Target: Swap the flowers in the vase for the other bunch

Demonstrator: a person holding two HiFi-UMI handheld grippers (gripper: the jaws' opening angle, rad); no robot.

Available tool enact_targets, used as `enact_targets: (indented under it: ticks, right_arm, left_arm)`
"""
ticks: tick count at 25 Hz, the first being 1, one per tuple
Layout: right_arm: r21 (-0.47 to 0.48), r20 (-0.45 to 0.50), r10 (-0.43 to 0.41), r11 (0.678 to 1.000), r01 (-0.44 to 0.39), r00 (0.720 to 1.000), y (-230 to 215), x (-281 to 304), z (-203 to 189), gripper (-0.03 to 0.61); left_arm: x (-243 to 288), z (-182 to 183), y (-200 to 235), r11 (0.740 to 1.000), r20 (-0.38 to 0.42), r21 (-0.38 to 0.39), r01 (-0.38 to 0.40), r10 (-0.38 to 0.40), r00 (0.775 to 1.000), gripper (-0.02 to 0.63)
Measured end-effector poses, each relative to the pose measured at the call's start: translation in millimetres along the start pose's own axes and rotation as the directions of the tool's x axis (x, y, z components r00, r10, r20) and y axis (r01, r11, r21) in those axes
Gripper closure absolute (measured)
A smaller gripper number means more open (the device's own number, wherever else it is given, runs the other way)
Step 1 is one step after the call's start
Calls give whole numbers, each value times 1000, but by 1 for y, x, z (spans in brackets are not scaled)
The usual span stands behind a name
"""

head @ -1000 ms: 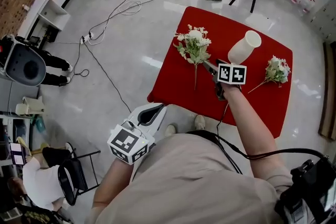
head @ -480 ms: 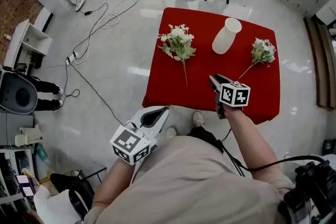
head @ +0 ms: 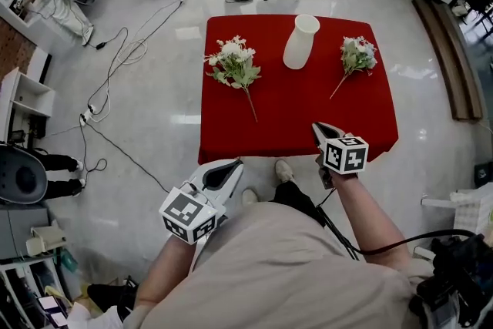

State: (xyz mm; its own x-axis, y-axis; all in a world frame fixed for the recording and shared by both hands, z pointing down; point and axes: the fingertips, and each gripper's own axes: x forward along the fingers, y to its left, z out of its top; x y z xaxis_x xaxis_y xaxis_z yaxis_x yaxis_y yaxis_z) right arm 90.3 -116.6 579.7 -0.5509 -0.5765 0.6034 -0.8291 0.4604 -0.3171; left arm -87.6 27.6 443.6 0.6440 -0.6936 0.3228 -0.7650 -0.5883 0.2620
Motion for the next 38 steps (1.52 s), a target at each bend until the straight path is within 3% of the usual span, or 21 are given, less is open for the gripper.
enact_targets:
  ticks: [10, 21, 28, 35, 38]
  right_arm:
    - [-87, 33, 14, 996, -11, 999, 38, -61, -13, 561]
    - [-100, 70, 6, 995, 1, 997, 44, -91, -9, 561]
    - [-73, 101, 20, 997, -13, 995, 25, -92, 2, 560]
    - [-24, 174, 52, 999, -48, 983, -21, -80, 44, 557]
    - [36, 189, 62, 997, -70, 980, -53, -71, 61, 448]
  left_arm:
    - [-2, -10, -20, 996, -14, 24, 84, -84, 996, 607]
    - [5, -20, -32, 990, -25, 36, 135, -134, 991, 607]
    - [16, -21, -33, 991, -34, 24, 131, -130, 991, 606]
    - [43, -5, -24, 996, -31, 25, 86, -85, 996, 606]
    - [64, 4, -21, 997, -30, 28, 74, -73, 997, 606]
